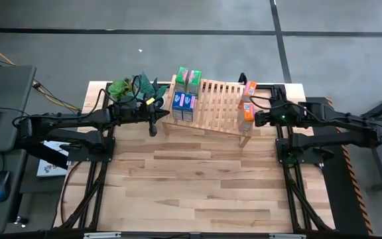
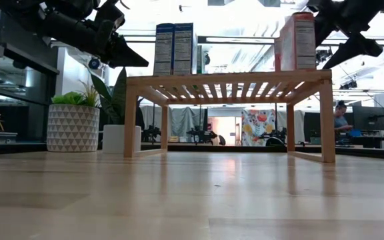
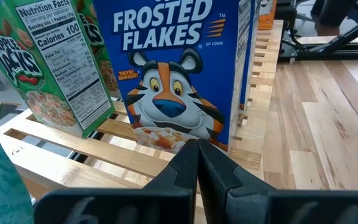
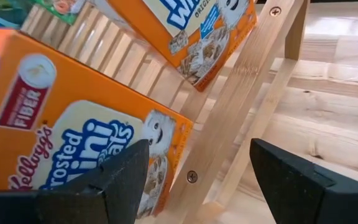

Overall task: Stack cereal on shelf
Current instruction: Adjust the orange cereals on the shelf, then return to Home Position

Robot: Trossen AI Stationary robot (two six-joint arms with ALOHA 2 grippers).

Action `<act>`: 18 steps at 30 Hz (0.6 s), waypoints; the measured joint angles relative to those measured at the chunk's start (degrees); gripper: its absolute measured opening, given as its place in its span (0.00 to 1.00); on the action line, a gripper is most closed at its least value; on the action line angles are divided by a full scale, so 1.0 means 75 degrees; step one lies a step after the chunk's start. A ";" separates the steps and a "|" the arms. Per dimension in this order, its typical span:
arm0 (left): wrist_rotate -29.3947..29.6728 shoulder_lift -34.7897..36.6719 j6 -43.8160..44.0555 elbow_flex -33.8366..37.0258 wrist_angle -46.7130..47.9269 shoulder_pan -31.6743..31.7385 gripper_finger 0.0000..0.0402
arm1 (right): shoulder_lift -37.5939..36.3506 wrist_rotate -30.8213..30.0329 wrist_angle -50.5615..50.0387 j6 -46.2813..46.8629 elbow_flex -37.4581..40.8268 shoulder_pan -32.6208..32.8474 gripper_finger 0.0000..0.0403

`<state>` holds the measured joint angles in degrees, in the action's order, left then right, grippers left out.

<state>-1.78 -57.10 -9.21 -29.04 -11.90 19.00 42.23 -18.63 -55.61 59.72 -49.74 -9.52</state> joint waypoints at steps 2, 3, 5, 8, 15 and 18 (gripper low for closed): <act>0.0000 0.0000 0.0000 0.0000 0.0000 0.0000 0.00 | 0.0045 0.0009 -0.0015 -0.0025 0.0000 -0.0003 0.68; 0.0000 0.0000 0.0000 0.0000 0.0000 0.0000 0.00 | 0.0038 0.0002 -0.0027 -0.0026 0.0000 -0.0003 0.68; 0.0000 0.0000 0.0000 0.0000 0.0000 0.0000 0.00 | -0.0043 -0.0036 -0.0027 -0.0032 0.0000 -0.0003 0.68; 0.0000 0.0000 0.0000 0.0000 0.0000 0.0000 0.00 | -0.0263 -0.0146 -0.0028 -0.0081 0.0000 -0.0003 0.68; 0.0048 0.0003 -0.0311 -0.0063 0.0124 0.0000 0.00 | -0.0884 -0.0616 -0.0027 -0.0082 -0.0003 -0.0002 0.68; 0.0630 0.0344 -0.0314 -0.0456 0.0780 0.0004 0.00 | -0.1099 -0.0925 -0.0061 -0.0102 -0.0003 -0.0003 0.68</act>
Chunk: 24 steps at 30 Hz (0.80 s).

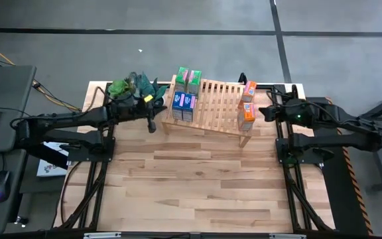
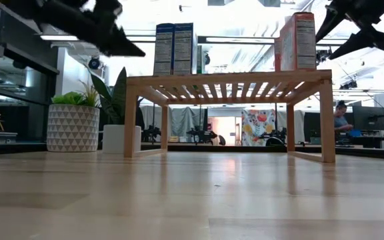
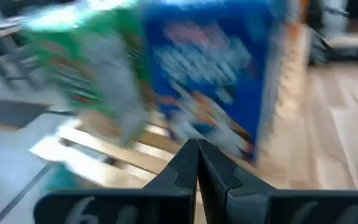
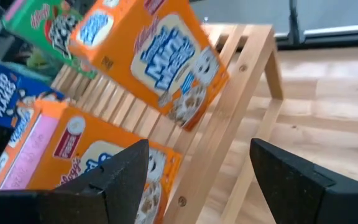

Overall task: Stack cereal on shelf
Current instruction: Return to Home Position

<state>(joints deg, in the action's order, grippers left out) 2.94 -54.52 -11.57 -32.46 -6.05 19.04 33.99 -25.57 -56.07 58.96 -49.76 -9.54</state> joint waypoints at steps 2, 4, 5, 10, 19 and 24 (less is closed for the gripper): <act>0.0347 0.0398 0.0222 -0.0294 0.0633 0.0010 0.00 | -0.0099 -0.0112 -0.0029 -0.0103 0.0000 0.0000 0.68; 0.0422 0.0930 0.0339 -0.0415 0.1170 0.0007 0.00 | -0.0148 -0.0125 -0.0029 -0.0270 0.0000 0.0000 0.68; 0.0406 0.1252 0.0368 -0.0406 0.1239 0.0007 0.00 | -0.0153 -0.0124 -0.0028 -0.0339 0.0000 0.0001 0.68; -0.0873 0.2958 0.0348 0.0065 0.1068 0.0083 0.00 | -0.0159 -0.0127 -0.0058 -0.0956 0.0000 0.0000 0.68; -0.2365 0.5740 0.2063 0.2505 0.0622 -0.0224 0.00 | -0.0178 -0.0034 -0.0057 -0.1391 0.0000 0.0000 0.68; -0.1502 0.6991 0.2661 0.3576 0.0229 -0.1020 0.00 | -0.0323 0.0078 -0.0063 -0.1684 0.0000 0.0001 0.68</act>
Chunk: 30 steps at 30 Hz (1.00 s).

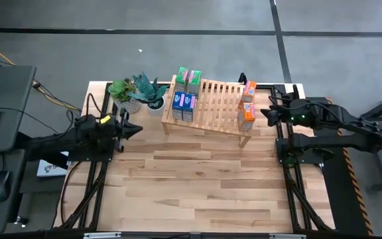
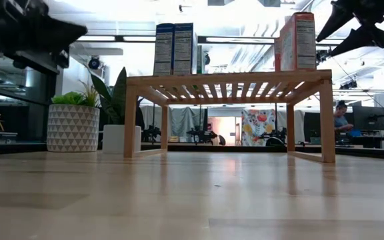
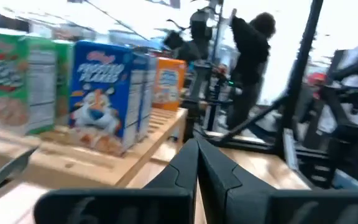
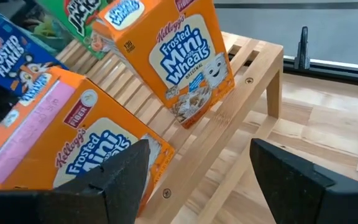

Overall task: Stack cereal on shelf
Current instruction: Return to Home Position

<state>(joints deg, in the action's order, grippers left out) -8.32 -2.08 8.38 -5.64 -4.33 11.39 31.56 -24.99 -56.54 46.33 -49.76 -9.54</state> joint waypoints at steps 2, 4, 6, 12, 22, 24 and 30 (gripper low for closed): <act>0.0703 0.0269 -0.0001 0.0328 -0.0068 -0.0370 0.00 | -0.0124 0.0002 0.0000 -0.0018 0.0000 -0.0001 0.68; 0.1230 0.0242 -0.0042 0.0623 -0.0273 -0.0762 0.00 | -0.0277 0.0005 -0.0010 -0.0037 0.0000 -0.0001 0.68; 0.1612 0.0168 -0.0124 0.0662 -0.0252 -0.1162 0.00 | -0.0433 0.0041 -0.0025 -0.0042 0.0000 0.0006 0.68; 0.2226 0.0064 -0.0242 0.0661 -0.0103 -0.2019 0.00 | -0.0739 0.0192 -0.0279 -0.0039 -0.0003 0.0387 0.68; 0.2251 0.0052 0.0196 0.0660 0.0018 -0.2150 0.00 | -0.1444 0.2211 0.2360 -0.0704 0.1343 0.2098 0.68; 0.2251 0.0052 0.0250 0.0660 0.0020 -0.2150 0.00 | -0.1712 0.2517 0.2675 -0.0824 0.1285 0.2439 0.68; 0.2251 0.0049 0.0268 0.0660 0.0230 -0.2150 0.00 | -0.2023 0.2503 0.2457 -0.0808 0.1137 0.3238 0.68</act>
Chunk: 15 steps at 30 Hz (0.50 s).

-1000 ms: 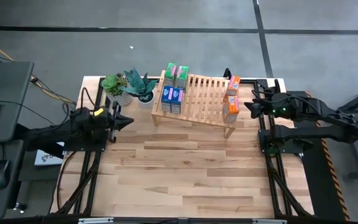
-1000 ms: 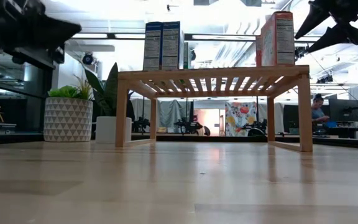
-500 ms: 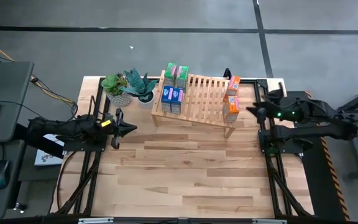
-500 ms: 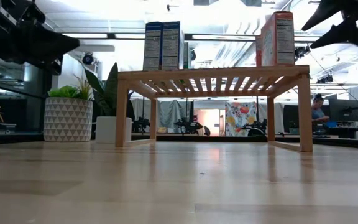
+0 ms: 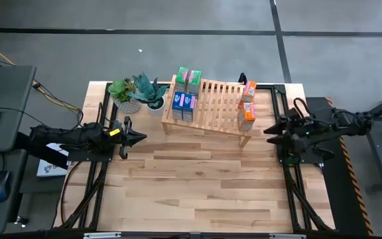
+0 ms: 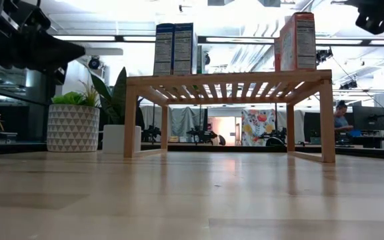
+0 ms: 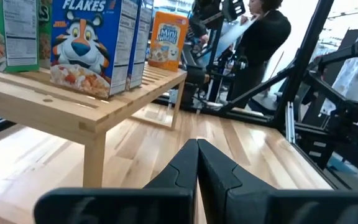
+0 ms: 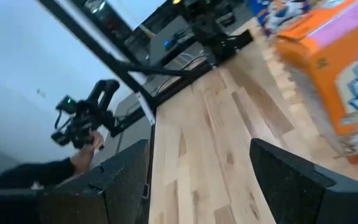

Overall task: Stack cereal on shelf
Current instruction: Return to Home Position

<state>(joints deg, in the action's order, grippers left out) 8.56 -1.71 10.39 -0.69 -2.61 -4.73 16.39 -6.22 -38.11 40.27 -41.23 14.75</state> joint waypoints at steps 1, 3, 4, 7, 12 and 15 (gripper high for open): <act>0.0000 0.0000 0.0000 0.0000 0.0023 0.0000 0.00 | 0.0007 -0.0025 0.0076 -0.0088 0.0053 0.0107 0.68; 0.0000 0.0001 0.0000 -0.0001 0.0081 0.0002 0.00 | 0.0007 0.0059 0.0321 -0.0264 0.0280 0.0338 0.68; -0.0001 0.0000 -0.0001 0.0000 0.0099 0.0003 0.00 | 0.0006 0.0118 0.0510 -0.0381 0.0405 0.0480 0.68; 0.0000 0.0002 0.0000 0.0000 0.0099 0.0003 0.00 | -0.0009 0.0195 0.1283 -0.0750 0.0801 0.0980 0.68; -0.0003 0.0001 -0.0003 0.0000 0.0099 0.0003 0.00 | -0.0001 -0.0155 0.2196 -0.1374 0.1224 0.1924 0.68; -0.0003 0.0002 -0.0003 0.0000 0.0104 0.0003 0.00 | -0.0007 -0.0347 0.2879 -0.1918 0.1439 0.2488 0.68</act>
<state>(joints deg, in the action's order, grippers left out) 8.54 -1.70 10.37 -0.69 -1.83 -4.71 16.34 -8.82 -16.52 25.88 -30.43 33.41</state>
